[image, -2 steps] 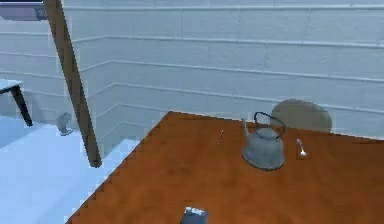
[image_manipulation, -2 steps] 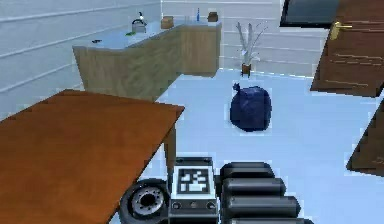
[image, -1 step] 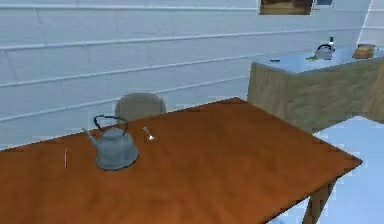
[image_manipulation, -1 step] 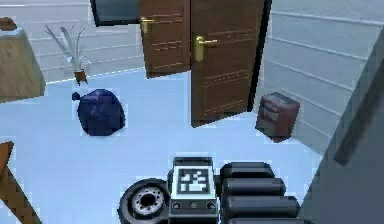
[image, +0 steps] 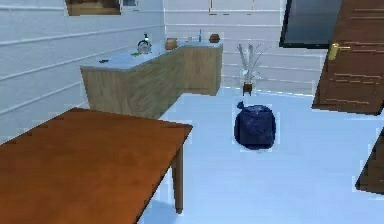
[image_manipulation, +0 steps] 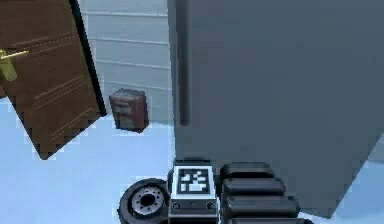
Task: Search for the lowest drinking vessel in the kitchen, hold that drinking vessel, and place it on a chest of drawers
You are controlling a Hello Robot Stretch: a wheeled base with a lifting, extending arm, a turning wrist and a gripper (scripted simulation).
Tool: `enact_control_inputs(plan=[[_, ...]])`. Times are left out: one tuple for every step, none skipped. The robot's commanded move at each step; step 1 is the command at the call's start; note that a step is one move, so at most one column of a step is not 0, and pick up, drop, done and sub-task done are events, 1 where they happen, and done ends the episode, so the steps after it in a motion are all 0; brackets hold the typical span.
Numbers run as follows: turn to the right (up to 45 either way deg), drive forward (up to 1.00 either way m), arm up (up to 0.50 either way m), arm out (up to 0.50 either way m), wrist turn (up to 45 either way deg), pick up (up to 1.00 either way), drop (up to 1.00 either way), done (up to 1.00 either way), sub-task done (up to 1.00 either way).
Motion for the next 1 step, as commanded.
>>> enact_control_inputs(plan=[[21.0,0.0,0.0,0.0,0.0,0.0,0.0,0.0,0.0]])
